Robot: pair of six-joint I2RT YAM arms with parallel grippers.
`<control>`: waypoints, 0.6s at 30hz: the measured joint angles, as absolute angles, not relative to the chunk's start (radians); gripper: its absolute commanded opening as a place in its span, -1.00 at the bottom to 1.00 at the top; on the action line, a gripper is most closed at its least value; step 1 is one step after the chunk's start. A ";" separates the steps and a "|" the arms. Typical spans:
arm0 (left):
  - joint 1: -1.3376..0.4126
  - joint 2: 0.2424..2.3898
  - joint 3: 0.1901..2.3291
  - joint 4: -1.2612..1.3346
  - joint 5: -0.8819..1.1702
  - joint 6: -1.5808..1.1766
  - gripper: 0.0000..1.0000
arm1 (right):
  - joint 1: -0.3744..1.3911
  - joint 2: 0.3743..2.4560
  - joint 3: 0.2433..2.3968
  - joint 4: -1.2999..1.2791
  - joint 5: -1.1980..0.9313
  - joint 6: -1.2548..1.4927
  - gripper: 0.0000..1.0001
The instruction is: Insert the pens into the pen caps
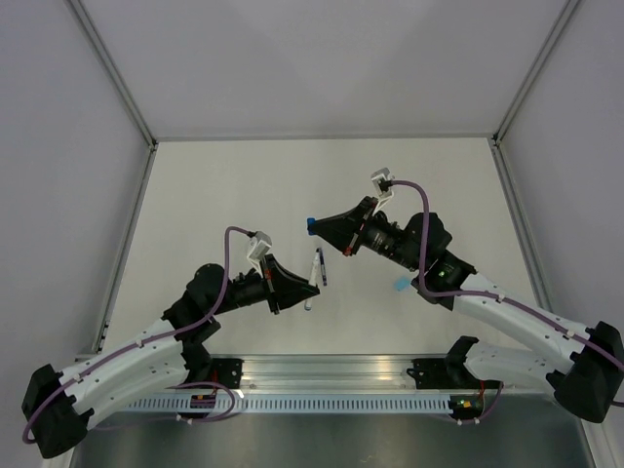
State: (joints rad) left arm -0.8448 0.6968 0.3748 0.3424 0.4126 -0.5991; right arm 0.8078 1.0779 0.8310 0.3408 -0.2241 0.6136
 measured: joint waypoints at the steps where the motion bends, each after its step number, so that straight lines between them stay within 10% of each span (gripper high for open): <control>1: -0.845 0.690 0.376 0.353 0.418 -0.603 -0.95 | 0.817 1.068 0.819 0.368 -0.231 0.628 -1.00; 18: -0.845 0.687 0.409 0.355 0.412 -0.610 -0.95 | 0.836 1.001 0.729 0.500 -0.239 0.704 -0.99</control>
